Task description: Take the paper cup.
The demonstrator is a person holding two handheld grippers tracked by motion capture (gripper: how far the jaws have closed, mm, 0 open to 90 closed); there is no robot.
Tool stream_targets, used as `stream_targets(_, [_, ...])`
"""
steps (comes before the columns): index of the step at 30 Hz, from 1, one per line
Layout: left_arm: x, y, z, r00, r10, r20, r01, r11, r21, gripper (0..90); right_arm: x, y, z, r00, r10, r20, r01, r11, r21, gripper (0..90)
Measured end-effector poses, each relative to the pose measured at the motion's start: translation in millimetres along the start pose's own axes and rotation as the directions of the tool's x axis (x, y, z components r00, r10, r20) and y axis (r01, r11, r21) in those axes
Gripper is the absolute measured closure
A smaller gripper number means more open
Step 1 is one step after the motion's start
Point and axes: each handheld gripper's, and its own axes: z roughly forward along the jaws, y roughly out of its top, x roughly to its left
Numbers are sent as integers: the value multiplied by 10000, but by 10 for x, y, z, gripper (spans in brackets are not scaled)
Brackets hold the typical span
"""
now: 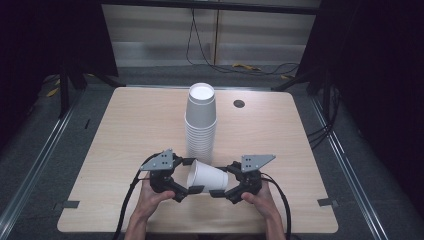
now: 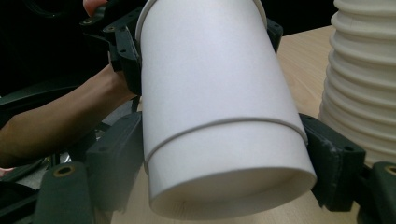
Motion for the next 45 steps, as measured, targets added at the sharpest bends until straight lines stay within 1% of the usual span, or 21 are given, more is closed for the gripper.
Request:
stream_targets(1, [-8, 4, -1, 10000, 34, 85, -34, 10000, -30, 103, 3, -1, 4, 10000, -26, 16, 25, 10000, 12, 212])
stream_targets(3, [-19, 13, -4, 9999, 122, -19, -122, 9998, 134, 111, 5, -4, 16, 9998, -149, 114, 148, 9998, 101, 202])
stream_targets(8, [-20, 15, -19, 9998, 170, -65, -168, 9996, 243, 116, 22, -11, 46, 9996, -112, 261, 107, 9997, 197, 193])
stream_targets(15, [-33, 30, -67, 9988, 62, -493, -53, 9998, 184, 116, 44, -27, 61, 9976, -146, 678, 116, 9990, 442, 141])
stream_targets(16, [-30, 29, -72, 9990, 43, -437, -36, 9999, 154, 116, 41, -31, 61, 9974, -190, 702, 161, 9990, 413, 140])
stream_targets(18, [-31, 36, -89, 9975, 140, -691, -120, 9995, 291, 116, 50, -36, 56, 9962, -172, 853, 131, 9988, 474, 139])
stream_targets(20, [-22, 36, -100, 9984, 92, -553, -80, 9997, 219, 115, 59, -40, 51, 9950, -178, 988, 126, 9985, 527, 139])
stream_targets(22, [-24, 37, -116, 9978, 40, -664, -25, 9998, 217, 116, 66, -49, 41, 9943, -157, 1051, 104, 9986, 509, 138])
stream_targets(23, [-27, 42, -125, 9961, 61, -876, -39, 9997, 256, 115, 70, -53, 35, 9932, -121, 1154, 63, 9987, 497, 138])
stream_targets(25, [-12, 40, -137, 9974, 15, -720, 1, 9998, 219, 115, 74, -78, 17, 9911, -74, 1326, 24, 9993, 381, 136])
stream_targets(27, [-15, 42, -148, 9948, -6, -1022, 35, 9996, 286, 116, 75, -118, -3, 9874, -9, 1585, -57, 9991, 414, 134])
stream_targets(28, [-5, 38, -152, 9964, -43, -852, 64, 9997, 246, 116, 75, -139, -12, 9842, 10, 1770, -92, 9989, 452, 134])
stream_targets(29, [-16, 42, -160, 9936, -55, -1126, 95, 9993, 354, 115, 71, -159, -21, 9781, 118, 2079, -235, 9983, 540, 134])
stream_targets(30, [-13, 41, -165, 9939, -44, -1099, 83, 9994, 350, 116, 65, -172, -28, 9717, 234, 2349, -373, 9978, 550, 131])
stream_targets(32, [-11, 41, -175, 9941, -36, -1086, 78, 9992, 382, 116, 54, -194, -51, 9643, 284, 2634, -453, 9973, 585, 126])
stream_targets(35, [-15, 44, -204, 9920, -45, -1262, 100, 9990, 430, 116, 50, -202, -72, 9582, 334, 2843, -535, 9966, 631, 126])
stream_targets(36, [-15, 48, -223, 9914, -17, -1306, 77, 9989, 455, 116, 50, -200, -75, 9561, 312, 2913, -517, 9967, 627, 127])
stream_targets(39, [-24, 53, -266, 9899, -34, -1419, 94, 9991, 413, 116, 69, -208, -79, 9419, 280, 3348, -520, 9967, 630, 133])
stream_targets(41, [-20, 53, -301, 9880, -8, -1546, 79, 9989, 453, 115, 72, -229, -88, 9363, 98, 3510, -300, 9982, 523, 133])
stream_targets(43, [-13, 55, -333, 9871, -53, -1602, 123, 9990, 425, 116, 75, -265, -107, 9235, -5, 3836, -143, 9993, 358, 133])
stream_targets(45, [-9, 57, -368, 9851, -102, -1714, 177, 9989, 424, 116, 69, -306, -126, 9153, 47, 4028, -91, 9999, 91, 133])
